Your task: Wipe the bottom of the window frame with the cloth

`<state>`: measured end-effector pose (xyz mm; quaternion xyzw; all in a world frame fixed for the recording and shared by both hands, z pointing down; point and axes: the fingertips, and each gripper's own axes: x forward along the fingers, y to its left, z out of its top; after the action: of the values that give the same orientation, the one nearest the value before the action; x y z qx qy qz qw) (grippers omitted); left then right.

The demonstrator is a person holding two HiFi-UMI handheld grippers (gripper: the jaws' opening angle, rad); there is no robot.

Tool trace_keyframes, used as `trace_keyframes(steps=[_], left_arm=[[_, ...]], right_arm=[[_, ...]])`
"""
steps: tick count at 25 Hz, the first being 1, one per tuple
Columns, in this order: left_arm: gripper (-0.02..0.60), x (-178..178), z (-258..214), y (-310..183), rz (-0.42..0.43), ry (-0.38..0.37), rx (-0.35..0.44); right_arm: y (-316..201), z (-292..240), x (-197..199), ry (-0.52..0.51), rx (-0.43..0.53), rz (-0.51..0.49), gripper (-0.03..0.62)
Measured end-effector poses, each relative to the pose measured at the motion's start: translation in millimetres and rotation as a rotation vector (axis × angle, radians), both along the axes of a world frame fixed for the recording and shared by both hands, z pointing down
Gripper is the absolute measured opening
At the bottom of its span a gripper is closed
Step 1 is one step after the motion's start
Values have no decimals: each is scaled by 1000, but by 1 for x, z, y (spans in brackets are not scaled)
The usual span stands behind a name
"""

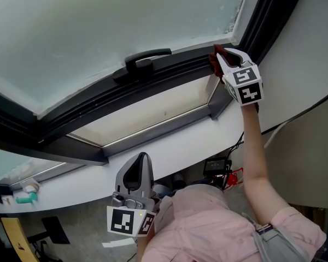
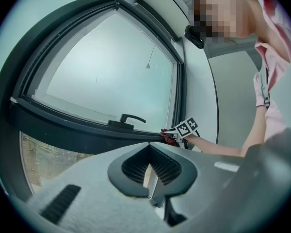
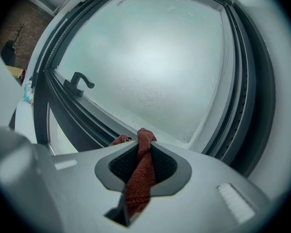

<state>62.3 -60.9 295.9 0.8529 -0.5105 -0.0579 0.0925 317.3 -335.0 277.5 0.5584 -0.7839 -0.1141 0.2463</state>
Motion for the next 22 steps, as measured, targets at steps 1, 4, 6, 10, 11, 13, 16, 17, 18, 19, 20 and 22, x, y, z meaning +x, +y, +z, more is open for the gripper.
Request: trace_keyframes(steps=[1,4,6,10,11,13,16,17,18,19,20,22], left_arm=[[-6,-1,0,1,-1,0,0],[-5,-2,1,2,-5,0,3],[-5,-4,0,3,-7,2,4],[-6,-8,1,4,-11,4,3],[-6,-9,1,4,-13,5,3],[-6,-12,1,4,-17,7,4],[-6,-14,0,4,-18,11,6],[-6,-15,0,4,-17,11,6],[-6,-15,0,5,-17,11,5],[-6,-15,0,5,-17,12,6],[-5,-15,-1,5,-17,12,7],[-6,-16,-1,5,-16,13,7]], right_arm=[[0,0,0,0,-1,0,64],[0,1,0,2,-3,0,64],[-1,1,0,4,-5,3,64],[-2,1,7,2,-3,25,63],[-3,1,9,-3,-4,30,63],[-5,1,12,-7,-3,39,64],[-6,2,17,-5,-6,55,63],[-7,2,20,-7,-7,62,63],[-7,2,22,-10,-8,69,63],[-8,2,25,-13,-8,75,63],[-8,1,27,-14,-8,80,63],[-10,1,31,-14,-9,88,63]])
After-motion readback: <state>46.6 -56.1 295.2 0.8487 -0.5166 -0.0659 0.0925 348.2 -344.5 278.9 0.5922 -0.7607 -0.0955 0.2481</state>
